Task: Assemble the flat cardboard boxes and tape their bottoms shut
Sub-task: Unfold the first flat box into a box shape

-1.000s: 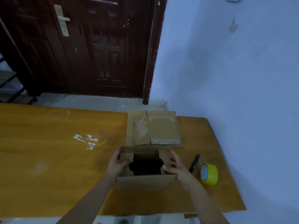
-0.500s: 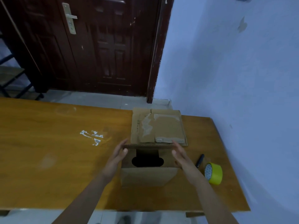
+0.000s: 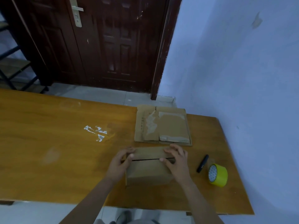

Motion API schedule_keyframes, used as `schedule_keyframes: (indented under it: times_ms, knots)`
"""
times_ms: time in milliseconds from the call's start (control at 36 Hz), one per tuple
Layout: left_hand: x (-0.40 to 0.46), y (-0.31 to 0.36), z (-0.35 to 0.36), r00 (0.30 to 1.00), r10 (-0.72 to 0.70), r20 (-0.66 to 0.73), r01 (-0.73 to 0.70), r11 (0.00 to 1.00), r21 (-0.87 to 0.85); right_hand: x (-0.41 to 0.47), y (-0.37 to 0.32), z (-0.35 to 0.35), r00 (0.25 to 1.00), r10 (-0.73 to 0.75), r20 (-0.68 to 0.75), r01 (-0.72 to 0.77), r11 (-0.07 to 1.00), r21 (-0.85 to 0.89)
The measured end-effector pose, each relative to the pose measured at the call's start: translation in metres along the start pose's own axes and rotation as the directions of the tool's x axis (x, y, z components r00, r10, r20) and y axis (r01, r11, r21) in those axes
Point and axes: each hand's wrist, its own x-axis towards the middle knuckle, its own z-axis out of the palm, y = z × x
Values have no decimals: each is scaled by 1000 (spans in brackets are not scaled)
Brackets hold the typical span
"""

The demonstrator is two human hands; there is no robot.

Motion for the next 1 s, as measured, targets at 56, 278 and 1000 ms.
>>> schedule_keyframes:
  times_ms: [56, 278, 1000]
  knots:
    - [3, 1, 3, 1000, -18, -11, 17, 1000, -7, -2, 1, 0, 1000, 9, 4, -9, 997, 82]
    - [7, 9, 8, 918, -397, 10, 395, 912, -108, 9, -3, -6, 916, 357, 183, -396, 880, 264]
    - [49, 39, 13, 787, -617, 13, 552, 695, -460, 14, -2, -29, 920, 290, 264, -392, 642, 659]
